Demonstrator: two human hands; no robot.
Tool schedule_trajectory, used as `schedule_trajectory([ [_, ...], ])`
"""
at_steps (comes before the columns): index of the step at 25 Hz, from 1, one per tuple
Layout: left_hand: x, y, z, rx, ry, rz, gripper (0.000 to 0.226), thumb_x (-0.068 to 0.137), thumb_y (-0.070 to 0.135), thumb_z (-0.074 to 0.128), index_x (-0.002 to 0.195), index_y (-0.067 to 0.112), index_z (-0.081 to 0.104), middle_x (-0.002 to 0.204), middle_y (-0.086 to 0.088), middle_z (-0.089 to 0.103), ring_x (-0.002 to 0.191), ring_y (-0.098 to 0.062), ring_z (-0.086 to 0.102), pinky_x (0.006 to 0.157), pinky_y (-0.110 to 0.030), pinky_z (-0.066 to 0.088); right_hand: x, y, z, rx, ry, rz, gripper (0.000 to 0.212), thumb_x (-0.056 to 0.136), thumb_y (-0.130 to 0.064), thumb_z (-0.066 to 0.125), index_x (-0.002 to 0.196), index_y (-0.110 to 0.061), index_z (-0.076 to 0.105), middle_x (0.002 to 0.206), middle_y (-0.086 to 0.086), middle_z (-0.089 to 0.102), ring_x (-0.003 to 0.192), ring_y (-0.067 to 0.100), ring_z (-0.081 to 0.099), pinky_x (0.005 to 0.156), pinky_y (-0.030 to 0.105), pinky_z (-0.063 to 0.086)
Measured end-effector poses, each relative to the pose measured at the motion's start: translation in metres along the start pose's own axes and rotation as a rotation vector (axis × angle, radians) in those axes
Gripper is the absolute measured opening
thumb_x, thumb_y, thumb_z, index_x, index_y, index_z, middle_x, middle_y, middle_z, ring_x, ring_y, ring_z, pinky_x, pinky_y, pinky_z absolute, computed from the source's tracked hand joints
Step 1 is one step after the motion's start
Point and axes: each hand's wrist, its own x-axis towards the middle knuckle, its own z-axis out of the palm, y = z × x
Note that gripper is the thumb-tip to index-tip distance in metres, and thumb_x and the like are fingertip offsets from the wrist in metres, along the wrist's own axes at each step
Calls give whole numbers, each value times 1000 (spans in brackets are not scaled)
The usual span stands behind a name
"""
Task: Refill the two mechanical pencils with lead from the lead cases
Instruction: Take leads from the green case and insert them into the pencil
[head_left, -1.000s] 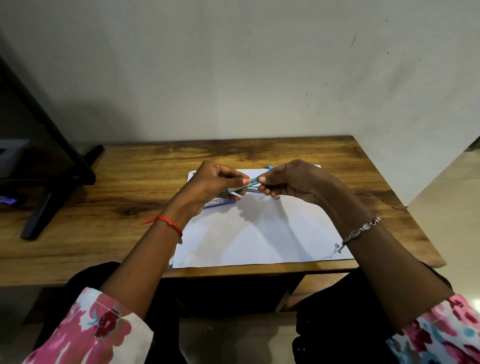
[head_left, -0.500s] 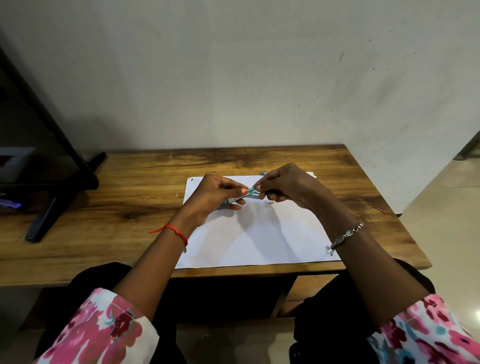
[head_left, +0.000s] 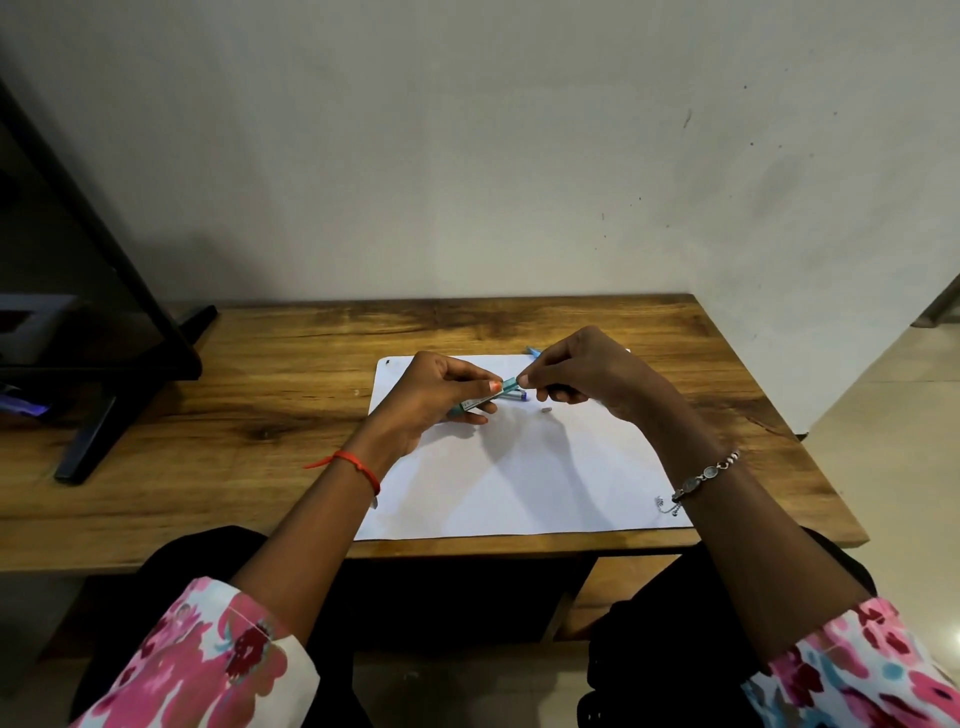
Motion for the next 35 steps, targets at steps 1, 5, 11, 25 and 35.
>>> schedule_trajectory([
  [1, 0, 0, 0, -5, 1, -1, 19, 79, 3, 66, 98, 0, 68, 81, -5, 69, 59, -8, 69, 57, -21, 58, 0, 0, 0, -4, 1, 0, 10, 76, 1, 67, 69, -4, 72, 43, -1, 59, 38, 9, 41, 40, 14, 32],
  [5, 0, 0, -2, -12, -4, 1, 15, 79, 3, 66, 93, 4, 69, 81, -4, 69, 60, -9, 70, 56, -21, 58, 2, 0, 0, 10, 31, -1, 5, 75, 1, 68, 73, 3, 72, 44, 3, 56, 41, 12, 38, 41, 16, 29],
  [11, 1, -1, -3, -16, -15, 12, 20, 79, 3, 66, 98, -1, 68, 81, -4, 70, 61, -9, 70, 60, -23, 59, 5, 1, -2, -30, 98, -31, 9, 76, -4, 69, 78, 4, 72, 51, 10, 54, 53, 18, 40, 48, 22, 30],
  [25, 1, -1, -3, -61, -26, 19, 10, 79, 2, 66, 87, 5, 70, 64, 7, 73, 60, -9, 69, 58, -22, 59, 7, -3, 1, -144, 96, -125, 20, 81, -3, 63, 62, -8, 64, 49, 4, 46, 47, 13, 37, 51, 24, 29],
  [35, 1, -1, -3, -70, -30, 35, 16, 79, 2, 66, 94, -1, 69, 76, -1, 71, 62, -9, 70, 61, -24, 59, 7, -2, 1, -154, 61, -131, 32, 88, -9, 56, 57, -14, 59, 50, 1, 43, 49, 13, 37, 51, 22, 29],
])
